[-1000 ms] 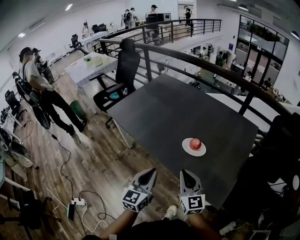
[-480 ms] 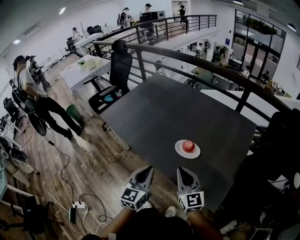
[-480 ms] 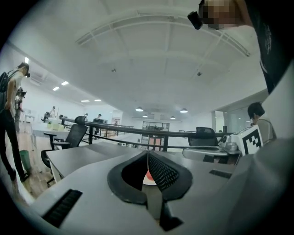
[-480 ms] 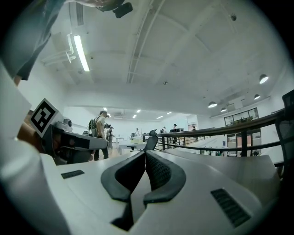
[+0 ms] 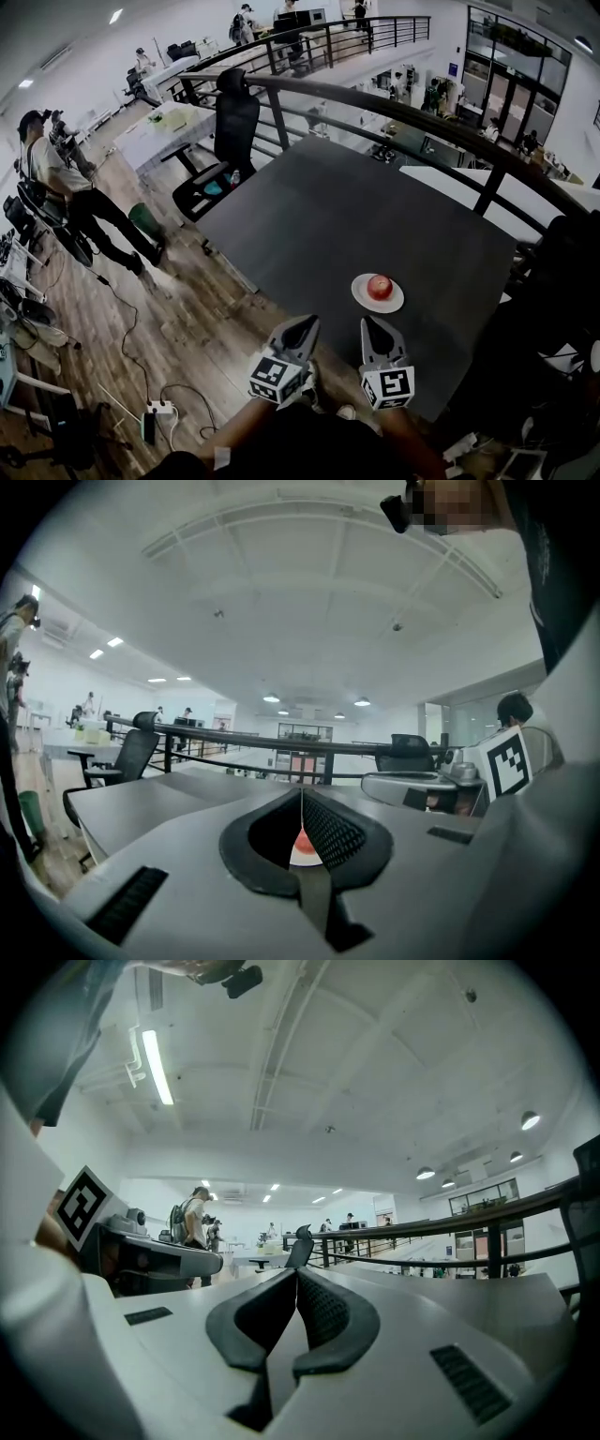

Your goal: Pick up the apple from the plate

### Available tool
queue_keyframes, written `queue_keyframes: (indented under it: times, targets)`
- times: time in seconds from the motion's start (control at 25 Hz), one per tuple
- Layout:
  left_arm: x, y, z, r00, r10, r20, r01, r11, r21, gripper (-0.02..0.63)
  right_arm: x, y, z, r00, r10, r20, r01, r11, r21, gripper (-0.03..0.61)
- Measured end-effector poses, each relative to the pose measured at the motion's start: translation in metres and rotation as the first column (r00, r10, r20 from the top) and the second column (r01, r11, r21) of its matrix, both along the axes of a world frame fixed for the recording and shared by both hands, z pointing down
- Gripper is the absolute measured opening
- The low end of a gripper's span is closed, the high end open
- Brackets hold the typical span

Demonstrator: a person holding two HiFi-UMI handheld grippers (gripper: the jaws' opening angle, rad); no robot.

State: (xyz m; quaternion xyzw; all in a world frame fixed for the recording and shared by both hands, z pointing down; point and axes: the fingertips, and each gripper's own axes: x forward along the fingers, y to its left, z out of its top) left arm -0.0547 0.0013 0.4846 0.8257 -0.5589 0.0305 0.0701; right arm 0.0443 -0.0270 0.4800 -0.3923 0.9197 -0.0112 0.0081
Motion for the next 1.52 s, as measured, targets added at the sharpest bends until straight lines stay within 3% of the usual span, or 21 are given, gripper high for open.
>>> queue_keyframes:
  times: [0.24, 0.64, 0.84, 1.08, 1.28, 1.52]
  targets:
    - [-0.016, -0.044, 0.006, 0.998, 0.062, -0.021, -0.062, 0.998, -0.008, 0.026, -0.017, -0.038, 0.011, 0.999, 0.033, 0.024, -0.032, 0.999, -0.027, 0.025]
    - [-0.037, -0.118, 0.02, 0.988, 0.155, -0.017, -0.155, 0.988, -0.003, 0.026, -0.032, -0.089, 0.032, 0.992, 0.111, -0.065, -0.116, 0.991, -0.072, 0.025]
    - [-0.043, -0.143, 0.042, 0.964, 0.24, -0.112, -0.247, 0.968, -0.047, 0.026, -0.039, -0.1, 0.053, 0.989, 0.13, -0.069, -0.137, 0.984, -0.117, 0.025]
    - [-0.039, -0.164, 0.049, 0.929, 0.344, -0.136, -0.354, 0.933, -0.063, 0.026, -0.033, -0.115, 0.065, 0.966, 0.235, -0.107, -0.248, 0.96, -0.132, 0.025]
    - [-0.035, -0.177, 0.053, 0.922, 0.365, -0.126, -0.376, 0.923, -0.077, 0.026, -0.033, -0.125, 0.055, 0.957, 0.271, -0.099, -0.284, 0.948, -0.145, 0.025]
    - [-0.032, -0.187, 0.067, 0.926, 0.374, -0.051, -0.377, 0.922, -0.09, 0.026, -0.023, -0.144, 0.064, 0.937, 0.324, -0.133, -0.341, 0.93, -0.135, 0.025]
